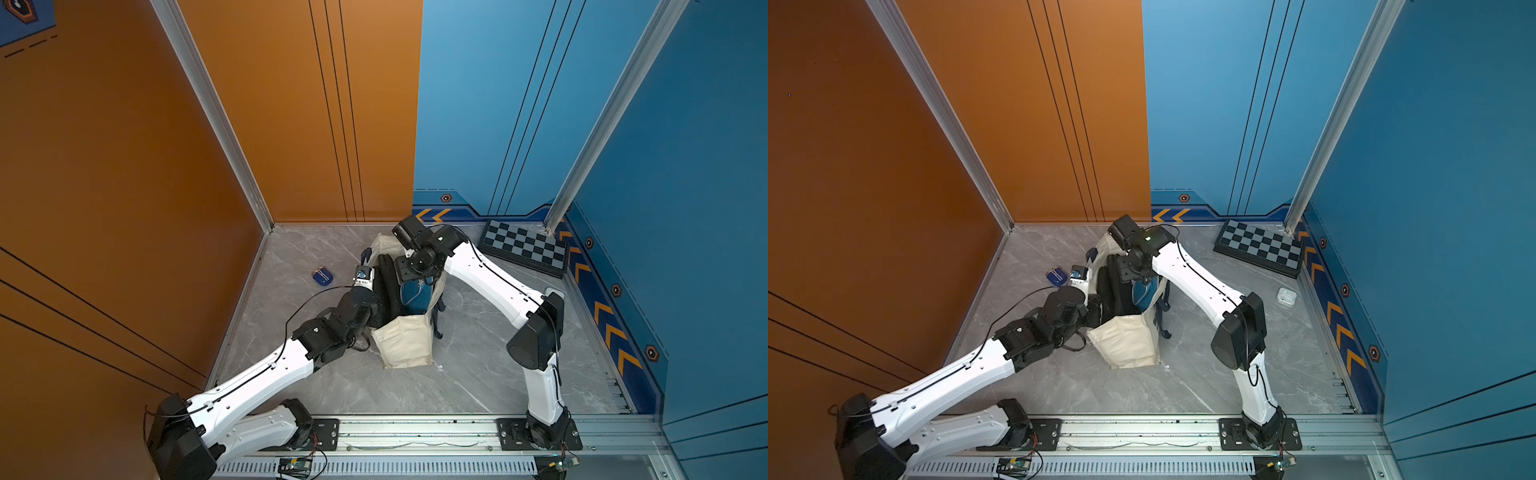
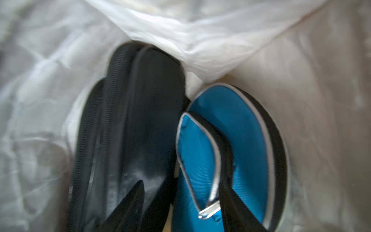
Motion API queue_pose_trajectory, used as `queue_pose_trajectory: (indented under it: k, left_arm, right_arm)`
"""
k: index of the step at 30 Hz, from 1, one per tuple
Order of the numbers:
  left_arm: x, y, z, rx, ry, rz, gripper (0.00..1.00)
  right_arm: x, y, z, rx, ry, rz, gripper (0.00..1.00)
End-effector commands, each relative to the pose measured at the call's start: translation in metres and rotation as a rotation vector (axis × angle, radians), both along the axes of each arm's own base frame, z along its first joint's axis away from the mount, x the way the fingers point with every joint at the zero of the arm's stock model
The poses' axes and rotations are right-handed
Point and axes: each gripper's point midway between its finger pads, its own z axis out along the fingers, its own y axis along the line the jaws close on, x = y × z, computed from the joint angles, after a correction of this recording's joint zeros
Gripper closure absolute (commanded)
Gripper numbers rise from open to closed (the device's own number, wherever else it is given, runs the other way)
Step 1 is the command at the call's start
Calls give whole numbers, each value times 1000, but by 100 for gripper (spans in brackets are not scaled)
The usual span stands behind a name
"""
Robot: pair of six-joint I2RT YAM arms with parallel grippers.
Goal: Remove the ping pong set from the canvas bag
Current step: Pick up the ping pong set from the canvas bag.
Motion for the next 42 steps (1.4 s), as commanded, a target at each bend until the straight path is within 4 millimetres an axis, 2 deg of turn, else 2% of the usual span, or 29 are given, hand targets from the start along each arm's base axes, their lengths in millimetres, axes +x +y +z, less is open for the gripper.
queue_pose_trajectory:
  k: [1,2,3,6,10,17,20,26,33,38,42]
  left_arm:
    - [1,2,32,-39,-130,-2,71]
    - [1,4,40,-52,-158,0,71]
    - [0,5,46,-61,-181,-5,71]
    - [2,11,56,-75,-201,8,72]
    - [4,16,54,-92,-189,15,73]
    - [6,28,44,-123,-156,54,77]
    - [6,28,42,-122,-150,59,77]
    - [7,25,38,-120,-137,56,79]
    - [8,23,34,-86,-123,52,80]
    - [11,18,29,-69,-107,45,80]
    - [12,13,26,-59,-96,35,80]
  right_arm:
    - [-1,22,14,69,-21,35,39]
    - [-2,25,16,77,-22,42,38]
    - [0,28,3,59,-2,43,38]
    - [-1,30,-6,49,15,43,38]
    - [-7,38,-11,35,18,69,37]
    - [-20,50,-32,3,61,111,35]
    - [-20,50,-37,-34,55,112,33]
    - [-7,26,-53,-157,38,57,37]
    - [10,-3,-24,-151,-24,6,41]
    - [13,-20,-30,-173,-2,-18,46]
    - [14,-21,-36,-172,14,-15,48]
